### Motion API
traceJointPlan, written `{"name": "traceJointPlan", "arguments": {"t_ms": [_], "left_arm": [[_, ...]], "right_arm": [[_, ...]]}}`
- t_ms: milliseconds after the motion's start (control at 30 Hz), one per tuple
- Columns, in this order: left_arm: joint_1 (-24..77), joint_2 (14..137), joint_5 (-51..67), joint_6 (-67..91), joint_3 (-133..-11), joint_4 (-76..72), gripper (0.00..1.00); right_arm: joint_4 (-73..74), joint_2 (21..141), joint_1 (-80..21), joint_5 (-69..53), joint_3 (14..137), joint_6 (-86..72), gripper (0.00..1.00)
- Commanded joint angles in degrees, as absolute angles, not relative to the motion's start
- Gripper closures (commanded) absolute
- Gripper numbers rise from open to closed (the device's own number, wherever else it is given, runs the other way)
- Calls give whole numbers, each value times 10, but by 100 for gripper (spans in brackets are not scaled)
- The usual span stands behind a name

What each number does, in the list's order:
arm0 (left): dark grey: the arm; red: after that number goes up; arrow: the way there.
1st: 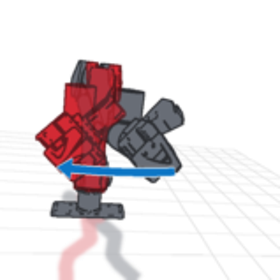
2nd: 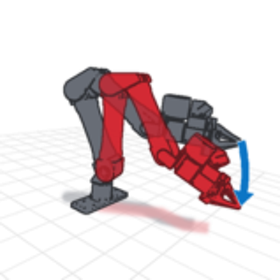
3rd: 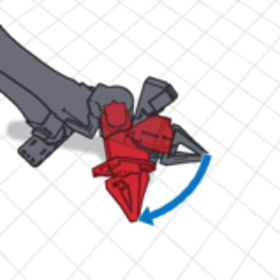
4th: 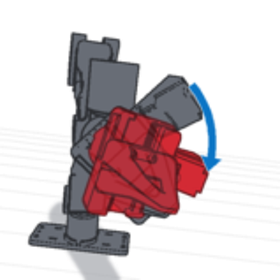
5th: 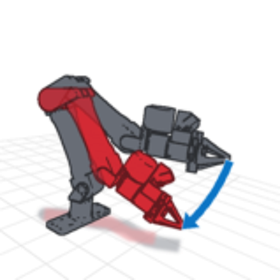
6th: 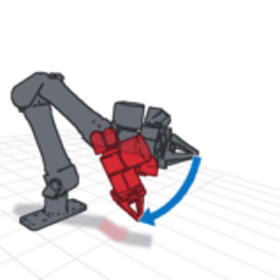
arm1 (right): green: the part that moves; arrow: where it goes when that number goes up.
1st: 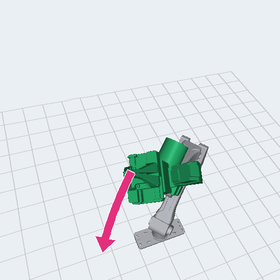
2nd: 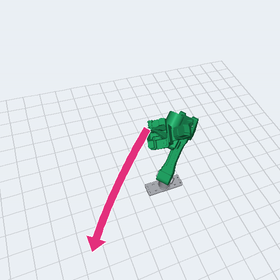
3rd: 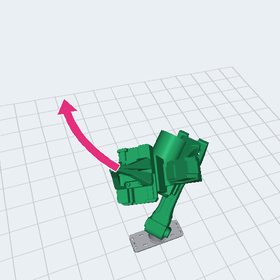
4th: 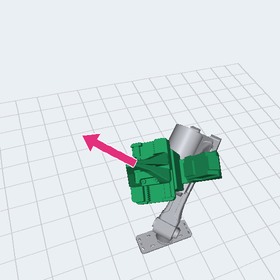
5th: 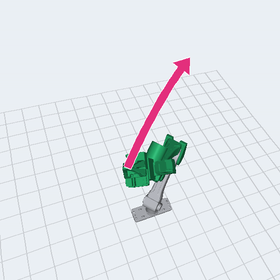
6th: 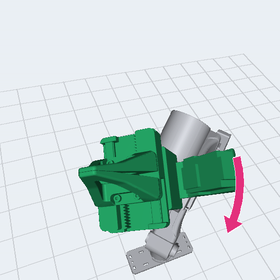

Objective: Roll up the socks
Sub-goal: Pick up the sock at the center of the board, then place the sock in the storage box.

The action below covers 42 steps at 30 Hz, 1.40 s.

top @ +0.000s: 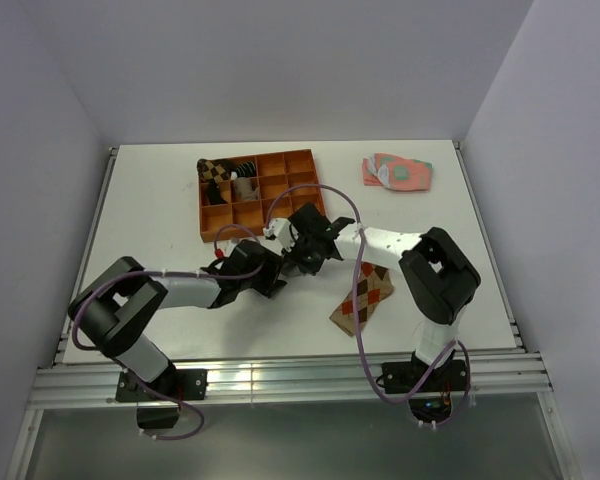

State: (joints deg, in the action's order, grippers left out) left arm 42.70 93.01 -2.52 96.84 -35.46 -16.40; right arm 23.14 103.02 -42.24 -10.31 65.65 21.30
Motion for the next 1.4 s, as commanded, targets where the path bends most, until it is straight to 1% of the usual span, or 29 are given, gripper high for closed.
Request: {"name": "traceJointPlan", "arguments": {"t_ms": [0,267,367,467,500,567,600,667,700,767,800,833,867,900,933,1033,1133,1267,1367], "left_arm": [[418,871,-28,962,-323,-166,33],[384,781,-11,928,-273,-151,33],[374,719,-9,921,-243,-143,33],[360,675,-12,918,-231,-120,34],[357,645,-18,913,-232,-107,34],[349,612,-31,895,-240,-55,33],[347,580,-45,890,-249,-35,33],[340,549,-57,874,-256,-9,33],[338,522,-64,869,-268,29,33],[330,502,-82,853,-279,56,33],[327,486,-84,844,-290,78,33],[320,481,-87,839,-295,88,33],[317,476,-87,835,-300,95,32],[315,469,-88,831,-310,102,32],[311,466,-91,825,-314,115,33],[308,459,-98,817,-329,133,32],[305,459,-98,813,-333,137,32],[300,465,-92,810,-331,131,32],[298,474,-85,810,-323,118,33]], "right_arm": [[211,1007,-432,-93,657,216,100],[209,977,-429,-54,664,228,100],[223,969,-419,-41,688,241,100],[230,983,-410,-2,735,253,100],[238,990,-403,21,768,263,100],[237,1013,-396,67,797,277,100],[215,1019,-392,117,812,298,100],[179,1043,-389,174,821,325,100],[131,1054,-388,241,824,361,100],[73,1089,-387,305,822,403,100],[6,1100,-385,328,814,452,100],[-26,1112,-381,365,810,475,100],[-59,1135,-380,383,804,528,100],[-128,1147,-379,397,789,553,100],[-153,1167,-378,416,783,574,100],[-225,1197,-377,438,762,628,100],[-250,1202,-379,437,743,645,100],[-198,1180,-381,410,730,601,100],[-129,1156,-384,375,728,563,100]]}}
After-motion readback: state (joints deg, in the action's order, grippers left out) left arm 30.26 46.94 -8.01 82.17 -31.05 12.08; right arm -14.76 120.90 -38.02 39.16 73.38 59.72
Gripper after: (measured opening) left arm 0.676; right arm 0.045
